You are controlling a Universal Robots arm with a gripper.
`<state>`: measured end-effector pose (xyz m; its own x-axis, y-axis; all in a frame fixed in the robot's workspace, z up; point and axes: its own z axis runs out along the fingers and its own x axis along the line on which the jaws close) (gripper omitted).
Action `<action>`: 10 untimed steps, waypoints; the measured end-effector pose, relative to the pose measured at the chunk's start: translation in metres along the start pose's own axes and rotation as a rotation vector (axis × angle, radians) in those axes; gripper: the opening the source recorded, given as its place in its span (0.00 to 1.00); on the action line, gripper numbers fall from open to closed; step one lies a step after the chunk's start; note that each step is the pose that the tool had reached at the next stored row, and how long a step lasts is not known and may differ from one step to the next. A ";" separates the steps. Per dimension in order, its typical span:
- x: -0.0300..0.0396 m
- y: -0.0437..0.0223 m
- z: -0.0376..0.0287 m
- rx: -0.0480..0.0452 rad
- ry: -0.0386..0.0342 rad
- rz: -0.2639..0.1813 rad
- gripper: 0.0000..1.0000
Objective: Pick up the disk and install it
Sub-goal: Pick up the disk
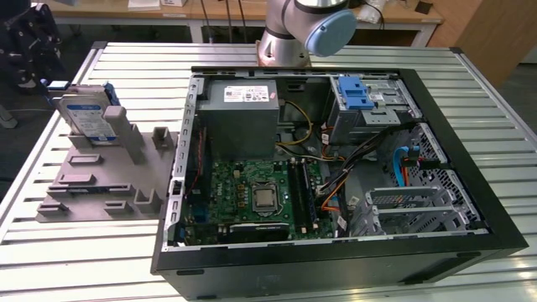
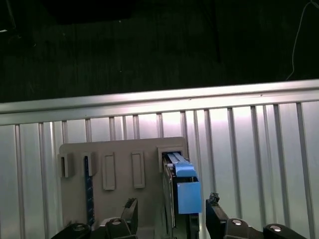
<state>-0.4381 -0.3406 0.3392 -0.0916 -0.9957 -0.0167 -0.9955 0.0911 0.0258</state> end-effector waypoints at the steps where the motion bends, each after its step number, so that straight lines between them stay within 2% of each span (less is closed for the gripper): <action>1: -0.0001 0.0001 0.0014 -0.0002 -0.0007 0.000 0.64; 10: -0.0092 0.0041 0.0104 0.0003 -0.0014 -0.002 0.64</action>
<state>-0.4417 -0.3309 0.3291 -0.0898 -0.9958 -0.0182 -0.9957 0.0894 0.0254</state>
